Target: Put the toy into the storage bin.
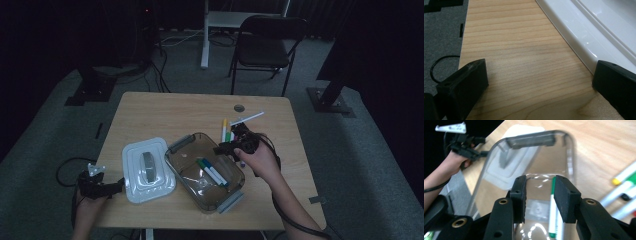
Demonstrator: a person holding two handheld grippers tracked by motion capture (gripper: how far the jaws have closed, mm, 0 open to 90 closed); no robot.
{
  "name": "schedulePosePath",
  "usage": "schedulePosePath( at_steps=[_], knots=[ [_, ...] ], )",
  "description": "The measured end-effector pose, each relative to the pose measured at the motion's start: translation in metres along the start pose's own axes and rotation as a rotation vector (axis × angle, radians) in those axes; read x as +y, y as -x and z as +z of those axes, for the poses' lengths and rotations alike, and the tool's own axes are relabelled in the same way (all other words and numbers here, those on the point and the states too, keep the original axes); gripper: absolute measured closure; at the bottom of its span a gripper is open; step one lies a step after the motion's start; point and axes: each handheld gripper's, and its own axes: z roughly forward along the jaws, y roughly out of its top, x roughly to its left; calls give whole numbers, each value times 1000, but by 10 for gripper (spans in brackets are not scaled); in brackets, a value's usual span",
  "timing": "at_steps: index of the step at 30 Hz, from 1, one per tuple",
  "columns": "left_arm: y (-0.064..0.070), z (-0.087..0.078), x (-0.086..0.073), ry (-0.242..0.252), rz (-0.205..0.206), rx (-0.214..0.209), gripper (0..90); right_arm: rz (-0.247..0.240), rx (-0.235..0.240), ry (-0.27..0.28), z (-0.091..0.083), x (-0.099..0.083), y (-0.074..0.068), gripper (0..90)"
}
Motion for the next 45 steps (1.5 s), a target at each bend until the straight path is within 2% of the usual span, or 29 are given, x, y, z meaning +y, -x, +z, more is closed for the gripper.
schedulePosePath(
  at_steps=[8,13,19,25,31,34,37,38,45],
  knots=[
    [0,0,0,0,0,0,6,43,-79,67,-16,-8,33,561],
    [0,0,0,-1,0,-1,6,66,-189,79,-18,-17,55,540],
    [0,0,0,-2,0,-1,6,133,-288,75,-16,-30,82,550],
    [0,0,0,-2,0,-1,6,203,-361,42,-7,-42,107,591],
    [0,0,0,-2,0,-1,6,268,-429,-2,11,-56,131,630],
    [0,0,0,-1,0,-1,6,289,-439,-12,18,-59,139,638],
    [0,0,0,-2,0,-1,6,312,-470,-57,31,-61,151,647],
    [0,0,0,-1,0,-1,6,323,-468,-66,34,-61,152,647],
    [0,0,0,-2,0,-1,6,366,-492,-102,41,-64,163,672]
  ],
)
